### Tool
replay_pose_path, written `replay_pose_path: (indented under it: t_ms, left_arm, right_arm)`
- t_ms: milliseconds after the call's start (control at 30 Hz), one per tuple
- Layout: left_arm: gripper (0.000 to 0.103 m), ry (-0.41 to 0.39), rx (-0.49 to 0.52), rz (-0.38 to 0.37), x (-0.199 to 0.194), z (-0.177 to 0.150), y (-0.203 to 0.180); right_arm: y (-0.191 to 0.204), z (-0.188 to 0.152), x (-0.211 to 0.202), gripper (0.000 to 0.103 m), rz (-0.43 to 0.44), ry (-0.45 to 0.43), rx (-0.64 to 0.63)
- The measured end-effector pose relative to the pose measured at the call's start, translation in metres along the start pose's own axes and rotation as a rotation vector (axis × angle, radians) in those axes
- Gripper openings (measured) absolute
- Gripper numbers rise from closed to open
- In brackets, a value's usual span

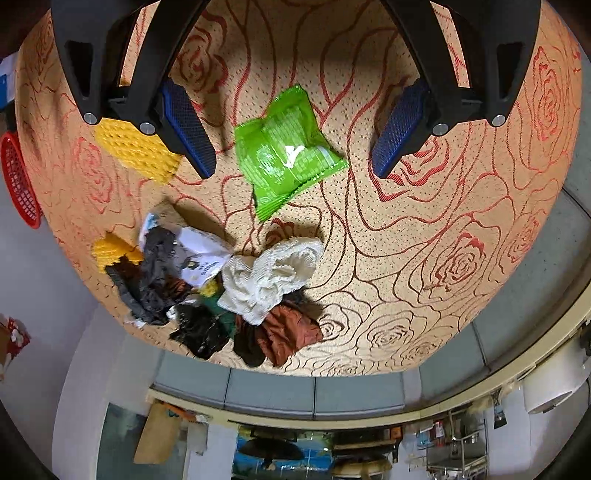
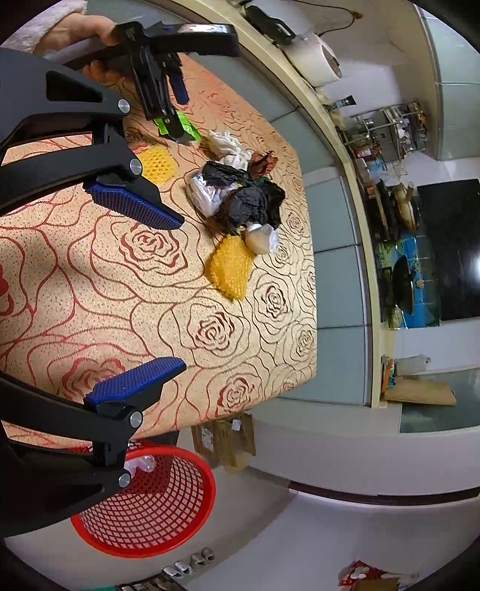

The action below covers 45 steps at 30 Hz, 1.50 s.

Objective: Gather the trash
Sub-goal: 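Grasp green snack wrapper with left tool while right grasps yellow foam net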

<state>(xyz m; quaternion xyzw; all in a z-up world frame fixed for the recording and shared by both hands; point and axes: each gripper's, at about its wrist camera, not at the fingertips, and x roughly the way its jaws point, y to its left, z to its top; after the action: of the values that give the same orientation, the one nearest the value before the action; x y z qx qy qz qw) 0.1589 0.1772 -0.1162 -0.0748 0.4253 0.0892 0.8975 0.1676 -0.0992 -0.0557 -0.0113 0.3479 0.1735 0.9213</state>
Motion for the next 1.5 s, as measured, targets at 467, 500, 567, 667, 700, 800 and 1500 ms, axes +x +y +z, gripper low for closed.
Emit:
replay_pose_path:
  t_ms: [467,500,567,667,700,800,1500]
  left_arm:
    - [0.055,0.002,-0.014,-0.015,0.007,0.002,0.008]
    - [0.054,0.001,-0.016,-0.018,0.006,0.002,0.009]
    - [0.053,-0.005,-0.015,-0.019,0.005,0.002,0.01]
    - [0.048,-0.02,-0.005,-0.011,0.001,0.002,0.01]
    - [0.048,-0.026,0.0,-0.006,-0.001,0.003,0.011]
    - [0.048,-0.036,-0.011,-0.001,-0.005,0.004,0.016]
    - [0.048,-0.094,-0.05,0.027,-0.033,0.008,0.038]
  right_arm:
    - [0.047,-0.008,0.043,0.069,0.108,0.093,-0.114]
    - [0.052,-0.009,0.047,0.069,0.121,0.101,-0.123]
    - [0.058,-0.011,0.053,0.069,0.137,0.113,-0.145]
    - [0.073,-0.015,0.066,0.069,0.154,0.149,-0.185]
    - [0.075,-0.016,0.069,0.069,0.163,0.157,-0.191]
    - [0.084,-0.019,0.077,0.069,0.184,0.178,-0.207]
    - [0.104,-0.028,0.097,0.043,0.191,0.213,-0.258]
